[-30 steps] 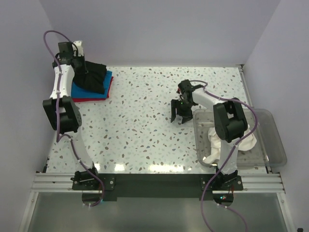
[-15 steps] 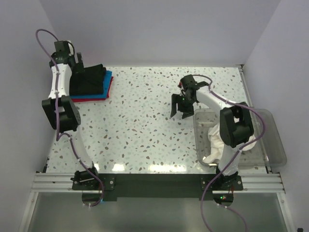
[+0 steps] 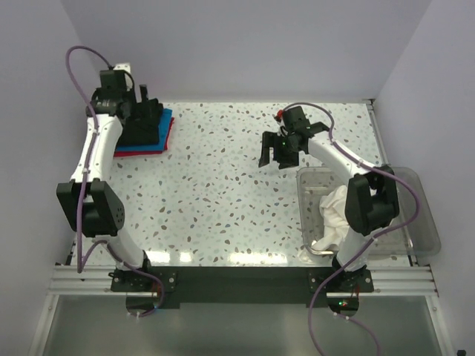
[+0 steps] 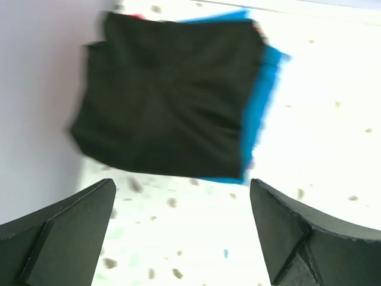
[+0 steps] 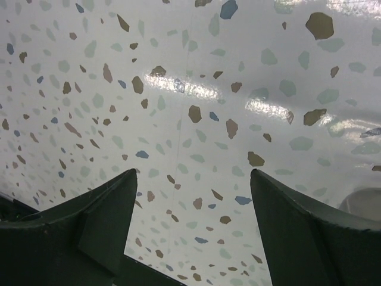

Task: Fold and stack the t-shirts
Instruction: Neatly place the folded tshirt to the corner

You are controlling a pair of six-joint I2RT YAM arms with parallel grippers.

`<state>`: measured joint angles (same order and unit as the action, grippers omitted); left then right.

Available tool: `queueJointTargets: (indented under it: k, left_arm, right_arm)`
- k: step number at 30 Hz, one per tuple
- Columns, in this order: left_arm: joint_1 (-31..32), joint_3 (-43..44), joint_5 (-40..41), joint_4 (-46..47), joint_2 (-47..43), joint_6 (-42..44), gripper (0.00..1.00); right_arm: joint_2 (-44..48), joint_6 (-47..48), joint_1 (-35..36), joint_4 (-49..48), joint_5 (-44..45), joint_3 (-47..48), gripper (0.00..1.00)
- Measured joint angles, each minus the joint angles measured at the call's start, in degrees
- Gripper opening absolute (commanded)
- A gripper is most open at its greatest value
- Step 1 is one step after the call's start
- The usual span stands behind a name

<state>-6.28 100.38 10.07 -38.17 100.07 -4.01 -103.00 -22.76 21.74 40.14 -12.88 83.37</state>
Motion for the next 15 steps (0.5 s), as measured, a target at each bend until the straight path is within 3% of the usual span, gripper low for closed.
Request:
queueJointTargets:
  k: [10, 15]
  left_arm:
    - [24.2, -16.7, -2.9, 3.4, -7.8, -7.5, 1.0]
    - [31.7, -23.7, -3.5, 6.4, -12.5, -12.5, 1.0]
  right_arm:
    - [0.0, 1.2, 0.0, -2.5, 0.8, 0.0, 0.83]
    - [0.6, 1.7, 0.0, -4.3, 0.7, -0.5, 0.83]
